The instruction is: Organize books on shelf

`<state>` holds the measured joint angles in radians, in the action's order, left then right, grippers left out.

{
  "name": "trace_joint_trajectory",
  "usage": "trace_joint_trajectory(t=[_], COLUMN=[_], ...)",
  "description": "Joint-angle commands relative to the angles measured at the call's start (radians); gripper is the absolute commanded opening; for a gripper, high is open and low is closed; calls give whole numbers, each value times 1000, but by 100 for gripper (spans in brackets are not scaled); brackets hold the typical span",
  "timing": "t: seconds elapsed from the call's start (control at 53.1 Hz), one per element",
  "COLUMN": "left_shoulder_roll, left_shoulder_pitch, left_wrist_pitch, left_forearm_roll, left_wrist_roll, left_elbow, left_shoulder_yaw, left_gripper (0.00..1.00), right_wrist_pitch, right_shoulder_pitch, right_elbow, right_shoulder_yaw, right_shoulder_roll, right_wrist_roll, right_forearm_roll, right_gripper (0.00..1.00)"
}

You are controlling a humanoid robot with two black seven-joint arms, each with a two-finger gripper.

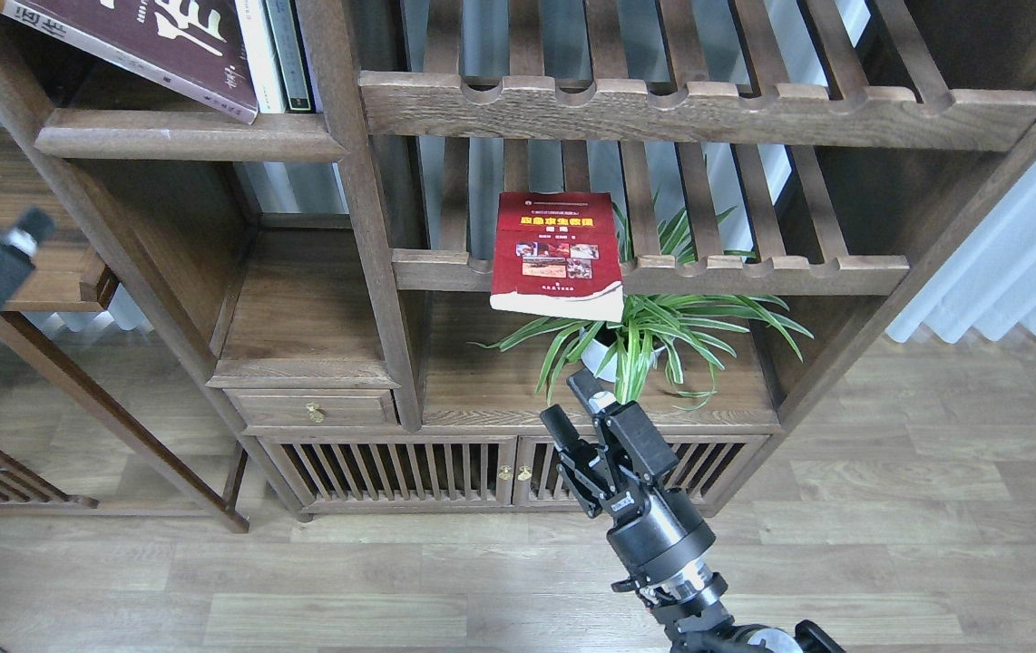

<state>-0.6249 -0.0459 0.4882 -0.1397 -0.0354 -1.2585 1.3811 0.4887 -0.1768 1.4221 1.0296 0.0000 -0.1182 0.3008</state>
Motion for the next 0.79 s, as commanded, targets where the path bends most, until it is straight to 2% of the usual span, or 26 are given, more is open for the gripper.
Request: trace_joint_trajectory(t=[0.0, 0.113, 0.245, 0.32, 0.773], left_shoulder_roll=[-1, -3, -1, -4, -7], left_shoulder_pitch=[70, 107, 136, 147, 156], left_wrist_pitch=[0, 0, 0, 0, 0], left_forearm_roll=[63, 78, 83, 83, 80], left_wrist_roll=[2, 0, -1, 2, 15], left_elbow=[33, 73, 83, 87, 108], left_shoulder_yaw=[9, 16, 59, 79, 104], left_gripper=[100, 100, 100, 100, 100], right_wrist_pitch=[0, -51, -130, -133, -208], right_shoulder_pitch=[5, 34, 117, 186, 453], right_elbow=[-8, -38, -156, -227, -391], right_shoulder_yaw=[-43, -78, -103, -106, -180], right_shoulder_roll=[0, 0, 0, 0, 0], right_wrist_roll=[46, 89, 133, 135, 138], right_forearm_roll=[0, 0, 0, 1, 100], right_gripper=[87, 88, 95, 95, 95])
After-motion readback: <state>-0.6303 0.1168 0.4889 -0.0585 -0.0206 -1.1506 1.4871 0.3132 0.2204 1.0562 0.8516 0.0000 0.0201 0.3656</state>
